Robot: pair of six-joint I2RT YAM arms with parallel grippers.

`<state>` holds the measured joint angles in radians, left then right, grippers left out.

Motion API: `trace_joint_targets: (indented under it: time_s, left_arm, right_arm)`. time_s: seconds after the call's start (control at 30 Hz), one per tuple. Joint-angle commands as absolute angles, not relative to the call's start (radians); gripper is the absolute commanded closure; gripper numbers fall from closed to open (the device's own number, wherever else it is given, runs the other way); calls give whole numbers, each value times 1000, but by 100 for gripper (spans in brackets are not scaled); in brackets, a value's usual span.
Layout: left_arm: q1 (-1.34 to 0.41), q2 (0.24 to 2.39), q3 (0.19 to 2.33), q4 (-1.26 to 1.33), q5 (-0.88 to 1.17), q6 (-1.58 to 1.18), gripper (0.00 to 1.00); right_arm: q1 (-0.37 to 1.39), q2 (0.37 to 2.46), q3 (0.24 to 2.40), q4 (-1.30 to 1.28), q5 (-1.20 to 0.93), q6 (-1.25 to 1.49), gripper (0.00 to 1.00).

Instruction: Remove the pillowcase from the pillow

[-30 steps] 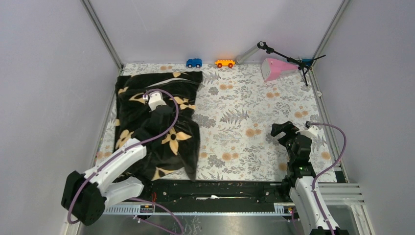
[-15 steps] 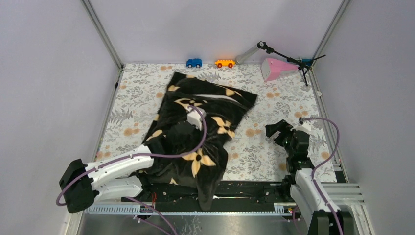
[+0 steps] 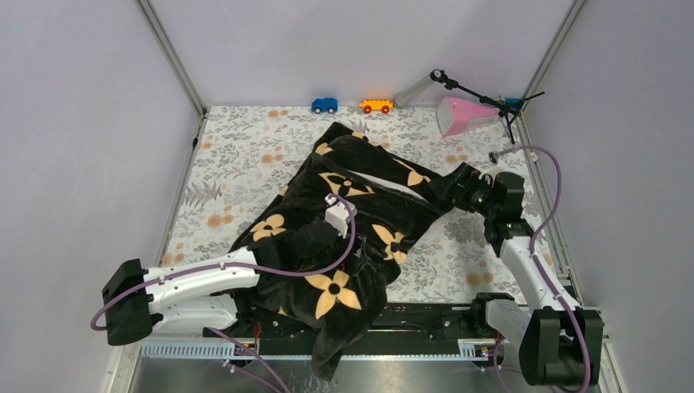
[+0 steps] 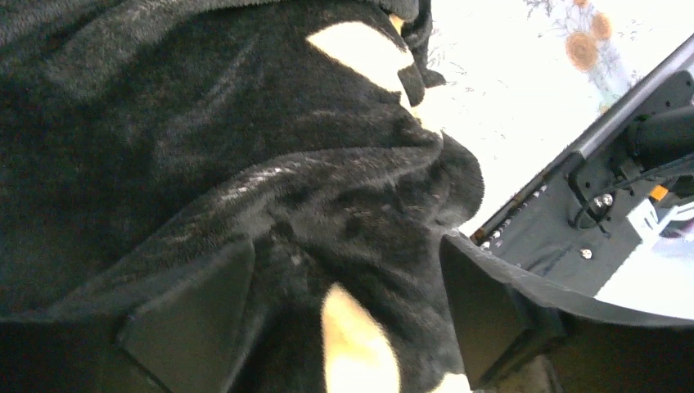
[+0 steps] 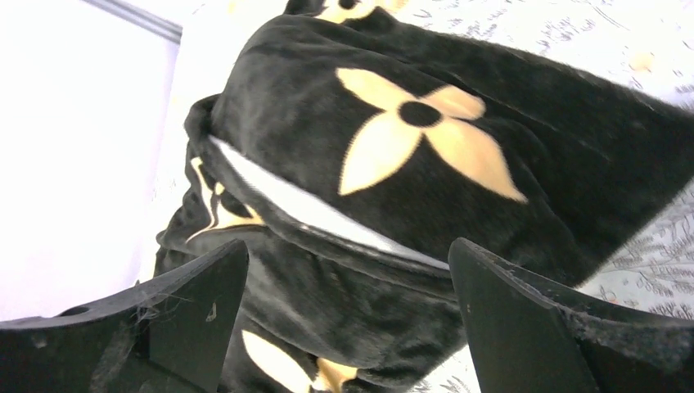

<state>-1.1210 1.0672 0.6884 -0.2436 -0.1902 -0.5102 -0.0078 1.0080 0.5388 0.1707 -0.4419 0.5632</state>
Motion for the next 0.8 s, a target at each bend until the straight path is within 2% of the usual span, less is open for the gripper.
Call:
trace_joint_targets:
  time_s: [0.0, 0.1, 0.17, 0.3, 0.47, 0.63, 0.77]
  left_arm:
    - [-1150, 1007, 868, -432, -205, -643, 1]
    - [-1150, 1006, 925, -564, -216, -711, 1]
    - [-1150, 1005, 955, -692, -293, -782, 1]
    - [-1150, 957, 871, -734, -324, -855, 1]
    - [-1149, 970, 678, -592, -252, -921, 1]
    - [-1101, 1003, 552, -418, -245, -938, 1]
    - [-871, 1033, 489, -262, -171, -836, 2]
  right_arm:
    - [37, 1045, 685, 54, -519, 490, 0]
    - [83, 1087, 735, 73, -514, 478, 1]
    - [149, 1129, 777, 69, -482, 461, 0]
    - [275, 1253, 866, 41, -355, 406, 0]
    - [312, 1414, 924, 32, -264, 362, 0]
    - [362, 1593, 1002, -112, -222, 309, 1]
    - [393, 1594, 950, -132, -249, 326, 3]
